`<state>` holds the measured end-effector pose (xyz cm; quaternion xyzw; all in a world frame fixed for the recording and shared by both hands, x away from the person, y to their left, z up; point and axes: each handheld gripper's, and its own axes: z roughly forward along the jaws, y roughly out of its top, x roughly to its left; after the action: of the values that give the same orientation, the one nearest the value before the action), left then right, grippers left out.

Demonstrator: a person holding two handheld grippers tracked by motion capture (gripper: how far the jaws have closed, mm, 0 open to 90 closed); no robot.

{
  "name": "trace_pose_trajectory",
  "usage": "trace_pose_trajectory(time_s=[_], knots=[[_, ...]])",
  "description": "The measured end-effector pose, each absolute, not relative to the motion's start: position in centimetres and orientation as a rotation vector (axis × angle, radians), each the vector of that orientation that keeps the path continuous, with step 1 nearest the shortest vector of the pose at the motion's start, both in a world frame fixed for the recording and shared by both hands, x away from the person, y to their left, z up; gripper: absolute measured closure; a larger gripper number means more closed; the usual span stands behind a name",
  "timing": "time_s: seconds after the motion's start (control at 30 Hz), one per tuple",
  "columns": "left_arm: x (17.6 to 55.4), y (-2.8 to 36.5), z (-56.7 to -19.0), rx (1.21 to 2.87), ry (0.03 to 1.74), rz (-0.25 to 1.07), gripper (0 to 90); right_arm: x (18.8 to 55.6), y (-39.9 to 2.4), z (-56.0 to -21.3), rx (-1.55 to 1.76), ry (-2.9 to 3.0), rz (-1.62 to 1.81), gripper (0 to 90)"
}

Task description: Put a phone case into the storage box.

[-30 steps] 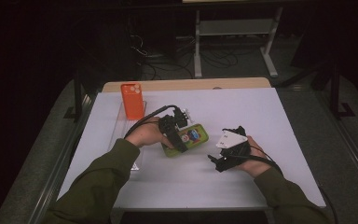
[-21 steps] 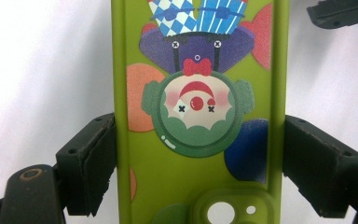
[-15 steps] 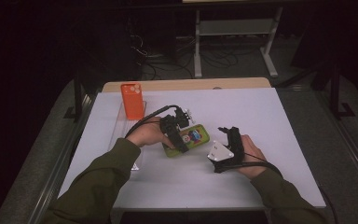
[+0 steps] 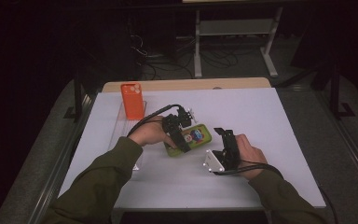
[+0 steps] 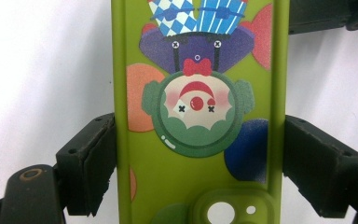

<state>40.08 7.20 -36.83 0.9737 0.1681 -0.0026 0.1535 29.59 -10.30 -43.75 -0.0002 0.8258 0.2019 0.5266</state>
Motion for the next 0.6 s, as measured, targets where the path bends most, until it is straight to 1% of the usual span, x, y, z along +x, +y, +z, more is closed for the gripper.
trace_pose_trajectory(time_s=[0.23,0.4,0.6], knots=[[40.1,6.9,-36.6,2.799,0.48,-0.003,16.1,29.3,-10.0,-44.1,-0.047,1.937,0.443,6.5],[40.2,6.7,-36.4,2.8,0.481,-0.006,16.1,29.0,-9.6,-44.0,-0.129,1.887,0.4,12.1],[40.3,6.6,-36.0,2.812,0.472,0.0,16.0,28.9,-8.9,-44.2,-0.184,1.826,0.373,16.0]])
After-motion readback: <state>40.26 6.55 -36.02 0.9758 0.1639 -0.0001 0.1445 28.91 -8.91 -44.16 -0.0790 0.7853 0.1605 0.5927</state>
